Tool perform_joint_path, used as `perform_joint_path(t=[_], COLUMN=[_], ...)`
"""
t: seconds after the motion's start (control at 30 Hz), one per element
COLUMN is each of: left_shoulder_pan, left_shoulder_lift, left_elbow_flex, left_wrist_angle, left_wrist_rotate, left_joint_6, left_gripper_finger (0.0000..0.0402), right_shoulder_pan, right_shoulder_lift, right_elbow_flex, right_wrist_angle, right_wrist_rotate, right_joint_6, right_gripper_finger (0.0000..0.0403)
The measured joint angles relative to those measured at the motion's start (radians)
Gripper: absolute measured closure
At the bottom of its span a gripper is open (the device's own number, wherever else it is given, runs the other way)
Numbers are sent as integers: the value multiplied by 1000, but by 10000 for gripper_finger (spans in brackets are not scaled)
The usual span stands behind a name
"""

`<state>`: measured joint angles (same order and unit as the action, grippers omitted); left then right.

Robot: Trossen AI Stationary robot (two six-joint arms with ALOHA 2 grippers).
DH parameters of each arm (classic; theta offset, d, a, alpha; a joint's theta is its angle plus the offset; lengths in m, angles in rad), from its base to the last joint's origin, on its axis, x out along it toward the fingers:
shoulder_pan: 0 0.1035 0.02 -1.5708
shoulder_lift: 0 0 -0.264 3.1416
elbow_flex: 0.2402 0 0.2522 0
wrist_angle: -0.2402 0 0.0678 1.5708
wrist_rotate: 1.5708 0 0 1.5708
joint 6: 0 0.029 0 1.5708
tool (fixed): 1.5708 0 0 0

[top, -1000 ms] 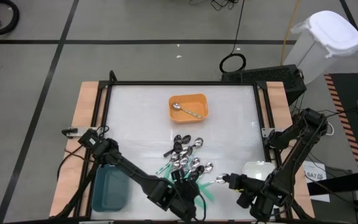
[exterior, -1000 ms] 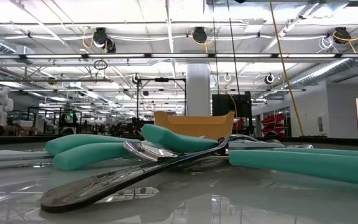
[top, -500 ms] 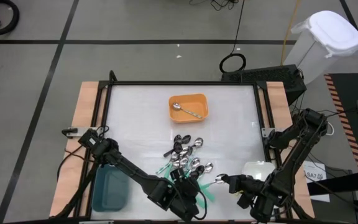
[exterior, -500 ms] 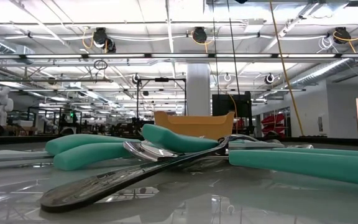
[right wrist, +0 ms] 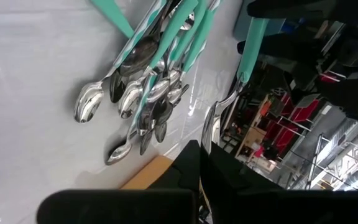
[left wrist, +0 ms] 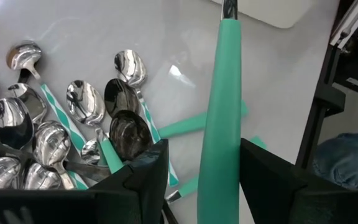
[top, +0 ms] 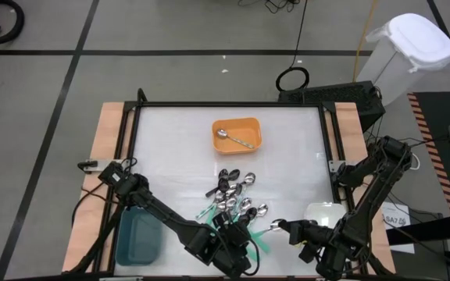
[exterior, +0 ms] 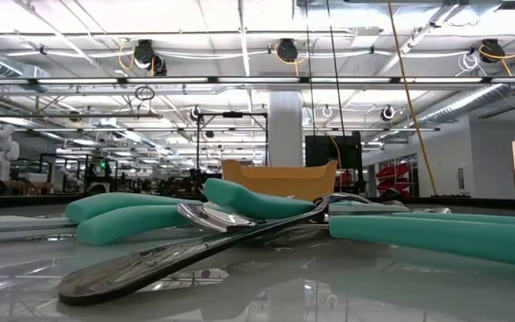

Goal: Sort silverware by color (type)
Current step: Put the green spoon into the blue bin

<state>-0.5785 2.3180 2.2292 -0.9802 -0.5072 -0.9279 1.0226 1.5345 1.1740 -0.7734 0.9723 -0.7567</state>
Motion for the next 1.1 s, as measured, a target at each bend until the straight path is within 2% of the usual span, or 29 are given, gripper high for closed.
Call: perform_joint_path(t=[0.2, 0.5, 0.7, 0.83, 1.1], left_shoulder_pan=[0, 1, 2, 3, -1], left_shoulder_lift=[0, 0, 0, 0, 0], left_elbow_flex=[0, 0, 0, 0, 0], left_wrist_angle=[-1, 0, -1, -16, -19], left_wrist_rotate=[0, 0, 1, -4, -13], left_joint_6=[21, 90, 102, 104, 99], left_gripper_finger=[222, 309, 323, 323, 323], right_shoulder_pan=[1, 0, 0, 0, 1], right_shoulder_lift=[0, 0, 0, 0, 0], right_elbow_flex=[0, 0, 0, 0, 1], right_wrist_angle=[1, 1, 2, 10, -8], right_wrist_rotate=[1, 0, -29, -36, -36], right_joint_6=[1, -10, 34, 107, 291], right_gripper_finger=[400, 400, 395, 367, 276])
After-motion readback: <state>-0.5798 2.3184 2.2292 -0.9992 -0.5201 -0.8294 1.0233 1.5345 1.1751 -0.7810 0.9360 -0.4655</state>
